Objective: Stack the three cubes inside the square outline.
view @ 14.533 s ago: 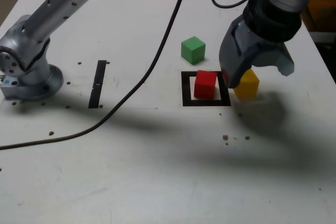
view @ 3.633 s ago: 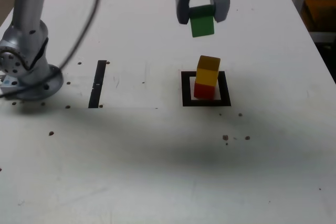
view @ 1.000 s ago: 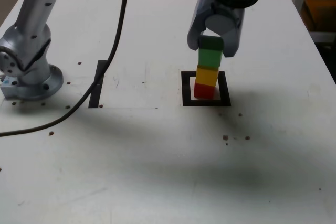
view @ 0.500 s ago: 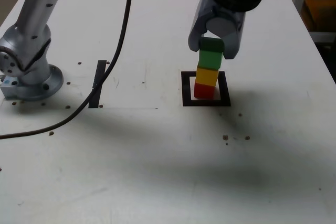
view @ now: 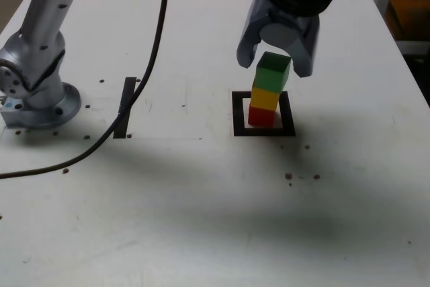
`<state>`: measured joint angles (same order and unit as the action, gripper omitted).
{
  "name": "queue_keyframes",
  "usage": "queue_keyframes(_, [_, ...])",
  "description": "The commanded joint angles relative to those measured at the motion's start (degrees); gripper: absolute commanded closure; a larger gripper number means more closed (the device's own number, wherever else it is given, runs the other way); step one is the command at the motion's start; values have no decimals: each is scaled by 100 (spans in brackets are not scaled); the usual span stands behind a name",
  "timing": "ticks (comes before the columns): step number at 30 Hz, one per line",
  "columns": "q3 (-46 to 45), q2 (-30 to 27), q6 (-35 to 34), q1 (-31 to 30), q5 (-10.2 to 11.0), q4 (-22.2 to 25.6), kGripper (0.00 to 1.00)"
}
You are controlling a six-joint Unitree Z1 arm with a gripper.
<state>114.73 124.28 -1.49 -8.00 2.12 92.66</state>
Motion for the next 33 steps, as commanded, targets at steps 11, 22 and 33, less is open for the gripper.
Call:
queue_keyframes(11, [-461, -984, 70, -2, 41, 114, 1])
queue_keyframes(22, [-2340, -2937, -85, 92, -661, 106, 0])
queue_keyframes(33, [-4599, -3322, 50, 566, -1457, -403, 0])
